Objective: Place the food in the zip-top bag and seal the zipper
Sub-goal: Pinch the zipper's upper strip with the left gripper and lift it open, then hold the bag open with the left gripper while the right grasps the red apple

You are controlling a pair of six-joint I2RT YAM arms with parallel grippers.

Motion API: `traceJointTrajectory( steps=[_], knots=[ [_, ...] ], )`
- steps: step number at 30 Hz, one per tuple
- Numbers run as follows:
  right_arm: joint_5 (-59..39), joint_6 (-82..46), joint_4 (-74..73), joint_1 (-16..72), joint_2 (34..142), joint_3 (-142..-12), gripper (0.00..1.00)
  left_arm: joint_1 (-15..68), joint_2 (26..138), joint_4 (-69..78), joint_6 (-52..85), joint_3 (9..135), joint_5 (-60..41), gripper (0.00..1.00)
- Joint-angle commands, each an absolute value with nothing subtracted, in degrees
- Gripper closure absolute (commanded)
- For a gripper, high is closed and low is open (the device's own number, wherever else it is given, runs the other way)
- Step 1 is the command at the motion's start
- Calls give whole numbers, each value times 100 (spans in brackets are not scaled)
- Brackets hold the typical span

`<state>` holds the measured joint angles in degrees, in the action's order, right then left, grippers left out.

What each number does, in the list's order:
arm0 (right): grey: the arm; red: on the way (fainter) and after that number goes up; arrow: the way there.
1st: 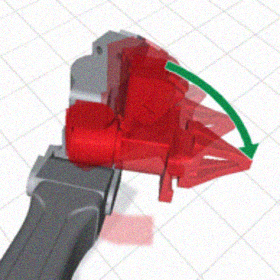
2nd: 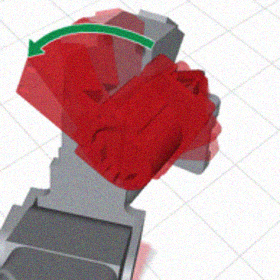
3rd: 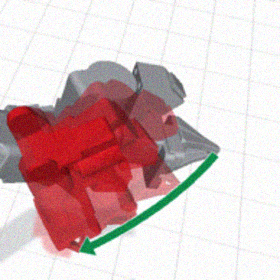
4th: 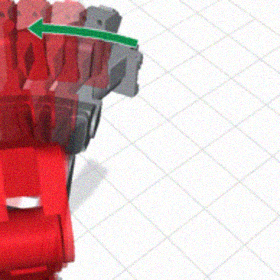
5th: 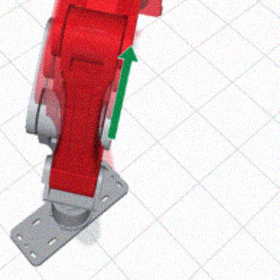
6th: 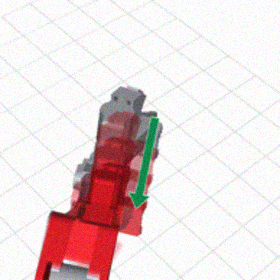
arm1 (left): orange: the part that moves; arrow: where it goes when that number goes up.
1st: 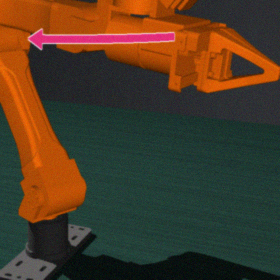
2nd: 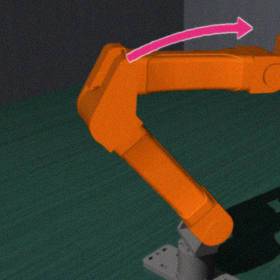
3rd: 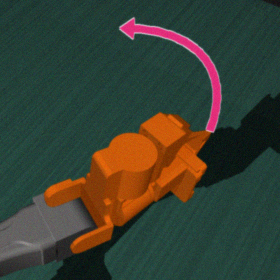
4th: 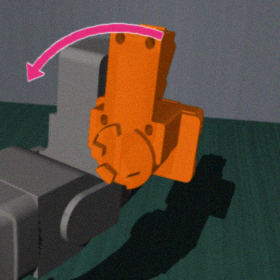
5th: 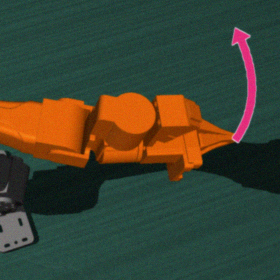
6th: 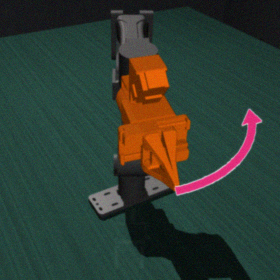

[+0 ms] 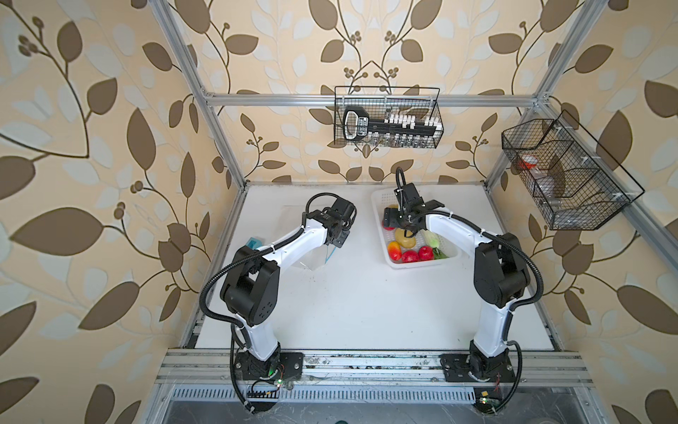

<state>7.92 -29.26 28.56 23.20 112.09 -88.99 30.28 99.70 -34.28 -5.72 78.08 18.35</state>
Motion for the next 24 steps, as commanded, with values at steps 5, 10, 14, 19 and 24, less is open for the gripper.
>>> traceJointTrajectory(
  steps=[5, 10, 14, 19, 24],
  knots=[
    [1006, -3309, 3156, 2316, 11752, -9452, 18, 2963, 9637, -3473, -307, 7808, 1531, 100],
    [908, -3370, 3361, 2338, 12059, -9801, 18, 2964, 9576, -3399, -220, 7666, 1372, 100],
    [838, -3460, 3596, 2305, 12274, -10113, 18, 2965, 9573, -3375, -293, 7629, 1312, 100],
    [767, -3564, 3806, 2259, 12518, -10392, 18, 2970, 9464, -3267, -334, 7513, 1325, 100],
    [744, -3586, 3887, 2259, 12742, -10584, 18, 2970, 9441, -3252, -345, 7492, 1391, 100]
  ],
)
